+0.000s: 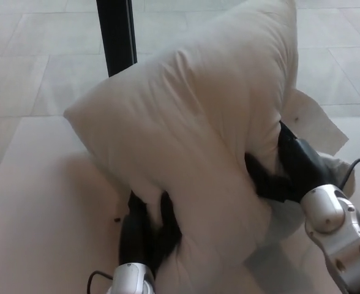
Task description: The robot uses its left hand to press on the left side of the pillow kept in the middle of the desk and uses its right hand to lift up and the right side of the pillow and turn it over
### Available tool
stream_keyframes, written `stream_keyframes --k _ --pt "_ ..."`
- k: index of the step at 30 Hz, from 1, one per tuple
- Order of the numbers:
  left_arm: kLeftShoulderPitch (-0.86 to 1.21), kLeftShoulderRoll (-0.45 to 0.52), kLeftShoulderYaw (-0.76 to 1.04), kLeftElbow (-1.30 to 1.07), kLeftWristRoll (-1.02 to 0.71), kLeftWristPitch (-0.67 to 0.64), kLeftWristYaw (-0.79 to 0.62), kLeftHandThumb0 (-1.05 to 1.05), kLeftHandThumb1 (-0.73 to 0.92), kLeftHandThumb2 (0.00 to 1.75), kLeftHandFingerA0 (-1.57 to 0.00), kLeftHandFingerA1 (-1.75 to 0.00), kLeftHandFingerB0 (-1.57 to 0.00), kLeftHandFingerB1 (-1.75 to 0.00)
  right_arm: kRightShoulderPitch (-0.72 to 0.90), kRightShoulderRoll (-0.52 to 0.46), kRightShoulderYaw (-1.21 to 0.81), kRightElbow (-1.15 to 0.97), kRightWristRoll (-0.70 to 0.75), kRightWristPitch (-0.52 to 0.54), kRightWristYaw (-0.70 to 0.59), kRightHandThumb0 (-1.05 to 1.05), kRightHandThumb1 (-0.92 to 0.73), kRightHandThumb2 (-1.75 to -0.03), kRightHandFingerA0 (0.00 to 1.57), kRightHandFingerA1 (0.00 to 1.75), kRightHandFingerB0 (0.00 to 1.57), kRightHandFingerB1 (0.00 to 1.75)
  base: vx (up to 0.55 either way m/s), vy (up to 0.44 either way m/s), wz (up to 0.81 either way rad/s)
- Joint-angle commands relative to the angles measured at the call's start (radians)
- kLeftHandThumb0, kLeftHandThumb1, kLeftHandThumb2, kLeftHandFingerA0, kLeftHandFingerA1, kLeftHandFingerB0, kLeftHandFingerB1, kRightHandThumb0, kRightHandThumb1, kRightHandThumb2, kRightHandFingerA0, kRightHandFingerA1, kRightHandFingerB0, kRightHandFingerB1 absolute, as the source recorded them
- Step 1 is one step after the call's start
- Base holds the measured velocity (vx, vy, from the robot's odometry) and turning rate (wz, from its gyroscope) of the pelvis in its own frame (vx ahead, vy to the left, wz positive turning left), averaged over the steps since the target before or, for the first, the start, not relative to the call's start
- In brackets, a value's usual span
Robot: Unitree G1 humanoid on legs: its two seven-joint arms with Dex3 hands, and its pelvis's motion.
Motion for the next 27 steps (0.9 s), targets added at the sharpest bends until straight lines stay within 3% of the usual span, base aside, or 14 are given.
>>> stream_keyframes --k 1,4,6,7,10,12,13,16,19,21,22,23,26,27 --pt "0.115 -0.060 0.039 -0.050 -0.074 0.163 -0.023 -0.65 0.82 0.64 -0.16 -0.66 0.00 0.00 0.071 0.099 -0.379 -0.115 0.503 0.081 0.283 -0.70 -0.68 -0.62 0.31 0.48 0.37 0.33 0.00 0.000 0.00" --pt "0.116 0.088 0.161 -0.151 -0.129 0.215 -0.074 -0.71 0.70 0.93 -0.07 -0.54 0.00 -0.02 0.069 -0.071 -0.535 -0.096 0.514 0.082 0.351 -0.69 -0.68 -0.61 0.33 0.45 0.35 0.31 0.00 0.000 0.00" --pt "0.113 0.179 0.257 -0.190 -0.173 0.249 -0.098 -0.63 0.82 0.64 -0.13 -0.55 0.00 -0.03 0.100 -0.159 -0.635 -0.071 0.523 0.084 0.387 -0.65 -0.57 -0.97 0.37 0.58 0.21 0.44 0.00 0.000 0.00" --pt "0.113 0.218 0.296 -0.203 -0.192 0.271 -0.107 -0.78 0.65 0.92 -0.11 -0.59 0.00 -0.04 0.111 -0.191 -0.676 -0.049 0.524 0.084 0.396 -0.70 -0.59 -0.95 0.34 0.57 0.20 0.43 0.00 0.000 0.00" --pt "0.137 0.350 0.412 -0.218 -0.236 0.298 -0.168 -0.76 0.64 0.91 -0.13 -0.57 0.00 -0.04 0.178 -0.275 -0.795 0.034 0.530 0.051 0.441 -0.68 -0.72 -0.62 0.35 0.41 0.32 0.31 0.00 0.000 0.00" --pt "0.149 0.397 0.481 -0.208 -0.283 0.309 -0.193 -0.69 0.59 0.93 -0.12 -0.57 0.00 -0.15 0.224 -0.299 -0.851 0.050 0.525 0.043 0.439 -0.73 -0.66 -0.64 0.39 0.44 0.34 0.32 0.00 0.000 0.00" --pt "0.148 0.435 0.534 -0.185 -0.317 0.319 -0.213 -0.64 0.72 0.63 -0.12 -0.46 0.00 -0.16 0.261 -0.317 -0.884 0.057 0.509 0.042 0.426 -0.66 -0.53 -0.96 0.41 0.58 0.21 0.44 0.00 0.000 0.00" --pt "0.156 0.476 0.594 -0.156 -0.339 0.318 -0.234 -0.69 0.54 0.89 -0.18 -0.57 -0.04 -0.26 0.330 -0.347 -0.965 0.084 0.528 0.026 0.457 -0.70 -0.69 -0.61 0.34 0.42 0.31 0.31 0.00 0.000 0.00" --pt "0.182 0.528 0.646 -0.147 -0.349 0.320 -0.264 -0.71 0.54 0.91 -0.23 -0.59 -0.07 -0.48 0.373 -0.358 -1.056 0.147 0.557 -0.010 0.466 -0.73 -0.53 -0.92 0.34 0.57 0.23 0.44 0.00 0.000 0.00" --pt "0.254 0.586 0.727 -0.131 -0.361 0.279 -0.316 -0.78 0.65 0.60 -0.43 -0.65 -0.20 -0.50 0.425 -0.368 -1.211 0.204 0.574 0.005 0.380 -0.77 -0.64 -0.59 0.47 0.45 0.38 0.31 0.00 0.000 0.00" --pt "0.258 0.594 0.770 -0.107 -0.384 0.282 -0.306 -0.84 0.51 0.91 -0.41 -0.68 -0.23 -0.57 0.446 -0.376 -1.263 0.228 0.591 0.001 0.376 -0.80 -0.57 -0.68 0.38 0.46 0.29 0.34 0.00 0.000 0.00" --pt "0.263 0.605 0.812 -0.089 -0.408 0.308 -0.289 -0.82 0.60 0.58 -0.38 -0.58 -0.19 -0.59 0.464 -0.375 -1.305 0.223 0.582 0.012 0.330 -0.83 -0.59 -0.67 0.39 0.45 0.29 0.33 0.00 0.000 0.00" --pt "0.305 0.613 0.897 -0.066 -0.449 0.322 -0.276 -0.80 0.58 0.57 -0.42 -0.63 -0.09 -0.57 0.498 -0.409 -1.425 0.314 0.609 0.030 0.291 -0.76 -0.69 -0.62 0.28 0.36 0.25 0.29 0.00 0.000 0.00" --pt "0.326 0.616 0.914 -0.048 -0.429 0.304 -0.259 -0.79 0.45 0.87 -0.30 -0.62 -0.04 -0.51 0.514 -0.422 -1.451 0.360 0.601 0.005 0.267 -0.75 -0.71 -0.62 0.29 0.38 0.25 0.29 0.00 0.000 0.00"
